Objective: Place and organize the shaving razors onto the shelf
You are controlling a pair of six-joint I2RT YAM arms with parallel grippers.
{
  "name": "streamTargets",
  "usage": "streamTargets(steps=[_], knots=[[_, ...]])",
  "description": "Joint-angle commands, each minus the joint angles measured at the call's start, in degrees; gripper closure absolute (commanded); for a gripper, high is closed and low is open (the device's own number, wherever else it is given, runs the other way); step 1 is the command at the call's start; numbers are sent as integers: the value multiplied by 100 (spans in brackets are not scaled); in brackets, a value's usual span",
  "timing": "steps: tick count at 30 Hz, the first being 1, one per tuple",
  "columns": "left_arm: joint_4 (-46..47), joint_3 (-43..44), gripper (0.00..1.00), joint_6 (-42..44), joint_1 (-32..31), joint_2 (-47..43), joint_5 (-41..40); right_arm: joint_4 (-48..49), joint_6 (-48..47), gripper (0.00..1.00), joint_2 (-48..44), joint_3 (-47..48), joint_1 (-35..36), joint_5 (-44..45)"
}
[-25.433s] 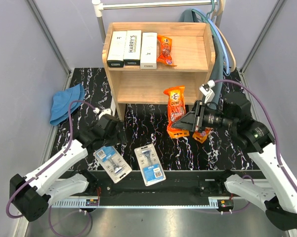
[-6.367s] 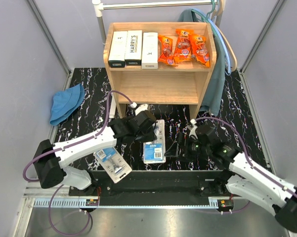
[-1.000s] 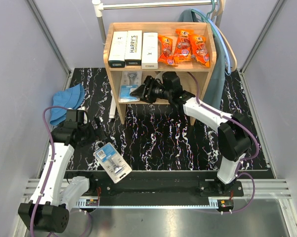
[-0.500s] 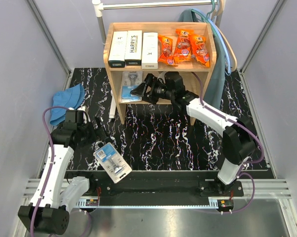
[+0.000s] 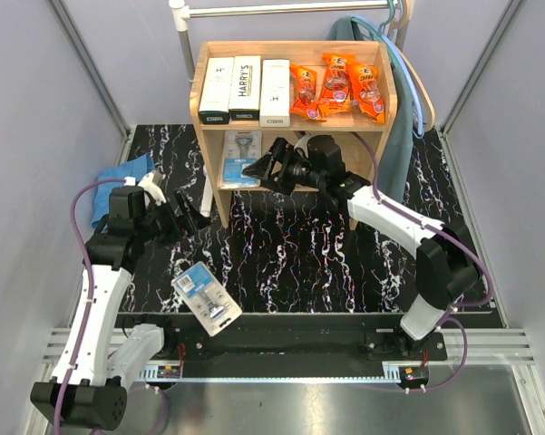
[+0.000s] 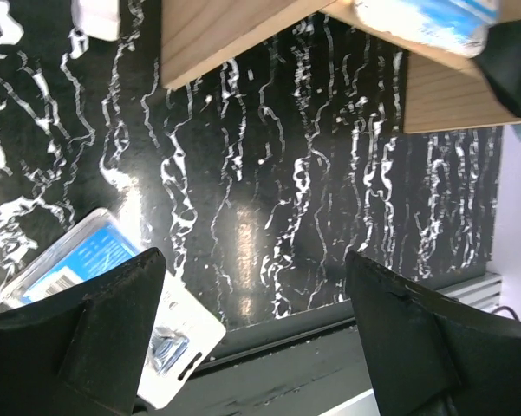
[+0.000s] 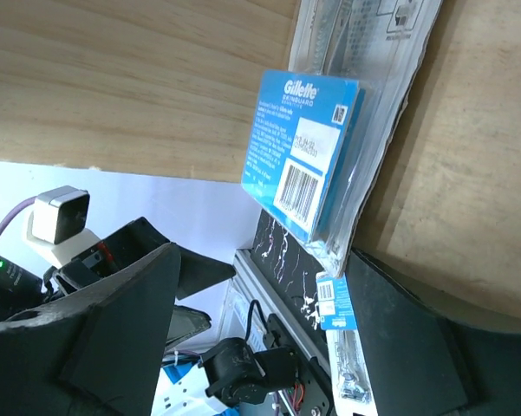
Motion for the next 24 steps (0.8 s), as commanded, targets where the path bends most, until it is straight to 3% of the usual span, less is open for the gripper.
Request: streamTargets(steps=[1, 12, 24], knots=[[322, 103, 12, -27, 21, 3, 316, -290, 28, 12, -261, -302, 79, 149], [146, -284, 11, -115, 21, -103, -53, -299, 213, 10, -798, -908, 343, 377], [-100, -671, 9, -493, 21, 196, -563, -448, 476, 9, -2062, -2032, 1071, 878]])
